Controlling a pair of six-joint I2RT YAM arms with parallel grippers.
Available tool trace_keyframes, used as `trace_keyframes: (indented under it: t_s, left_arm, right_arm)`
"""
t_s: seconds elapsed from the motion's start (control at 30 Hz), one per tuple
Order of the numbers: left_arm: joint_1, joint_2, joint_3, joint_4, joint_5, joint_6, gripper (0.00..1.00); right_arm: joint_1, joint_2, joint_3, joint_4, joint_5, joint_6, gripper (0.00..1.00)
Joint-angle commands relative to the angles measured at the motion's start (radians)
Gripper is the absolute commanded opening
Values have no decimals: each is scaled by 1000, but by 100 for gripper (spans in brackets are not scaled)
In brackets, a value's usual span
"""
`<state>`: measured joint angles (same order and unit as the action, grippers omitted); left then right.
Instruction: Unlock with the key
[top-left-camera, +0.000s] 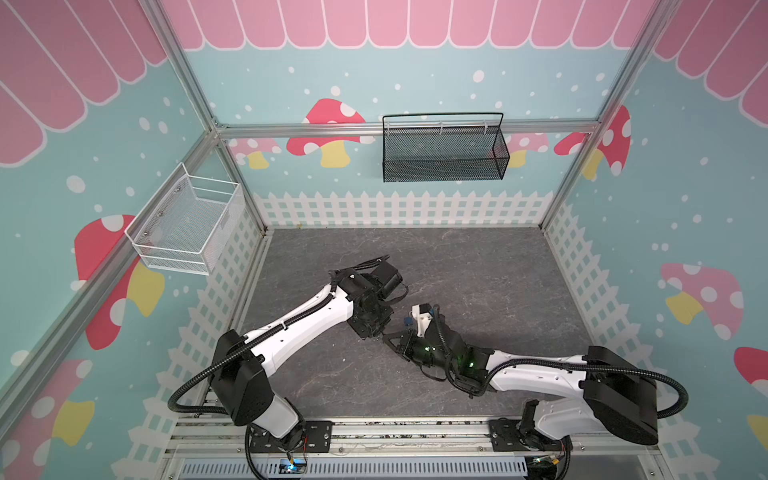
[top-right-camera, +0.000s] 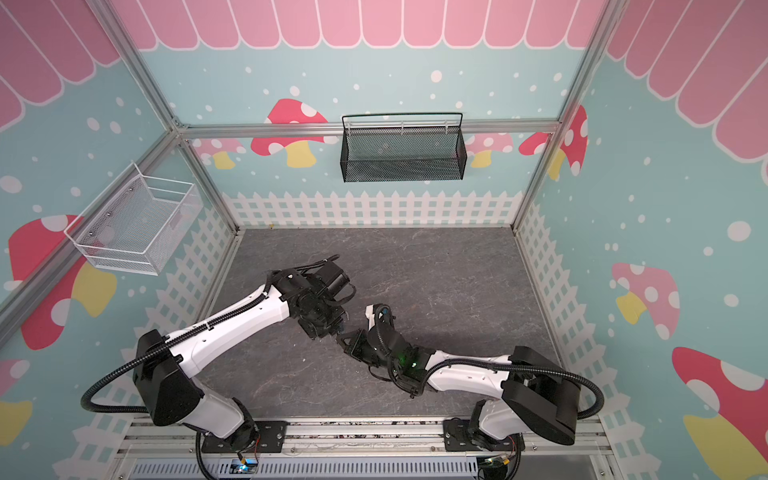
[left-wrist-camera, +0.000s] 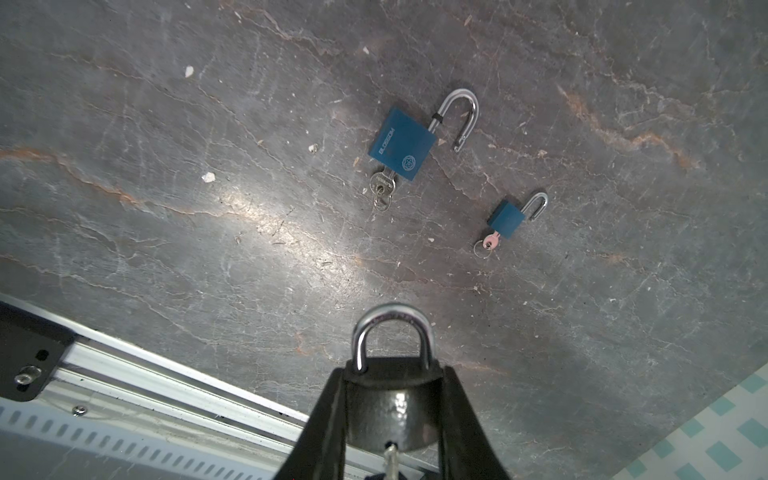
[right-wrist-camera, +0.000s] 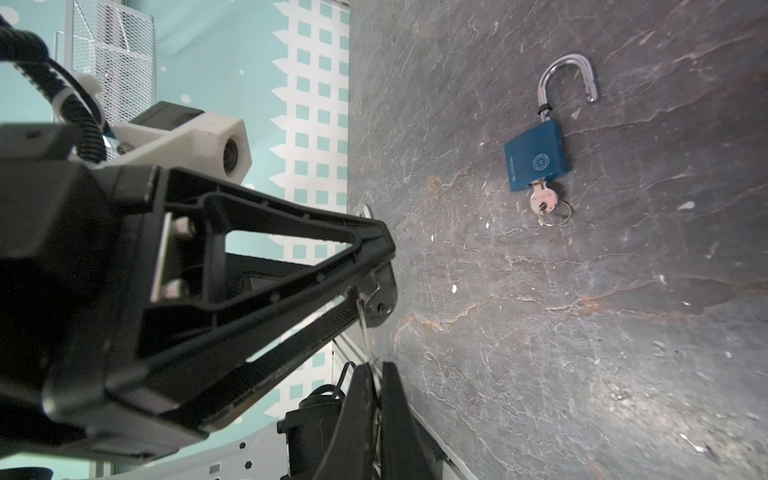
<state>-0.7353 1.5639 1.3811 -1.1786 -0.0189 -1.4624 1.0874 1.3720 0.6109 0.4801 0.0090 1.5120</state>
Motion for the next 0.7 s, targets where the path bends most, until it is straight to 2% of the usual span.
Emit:
trace_keyframes:
  t_s: [0.0, 0.17, 0.4, 0.67]
  left_arm:
    - [2, -1, 33, -23, -24, -11, 0]
    - [4, -8, 33, -24, -28, -12, 0]
    - [4, -16, 33, -27, -26, -15, 0]
    - [4, -13, 37, -30, -31, -16, 0]
  right_arm:
    - [16, -20, 13, -21, 14, 8, 0]
    - [17, -21, -24, -20, 17, 42, 0]
    - [17, -43, -5, -36, 56, 15, 0]
    - [21, -48, -2, -56, 45, 9, 0]
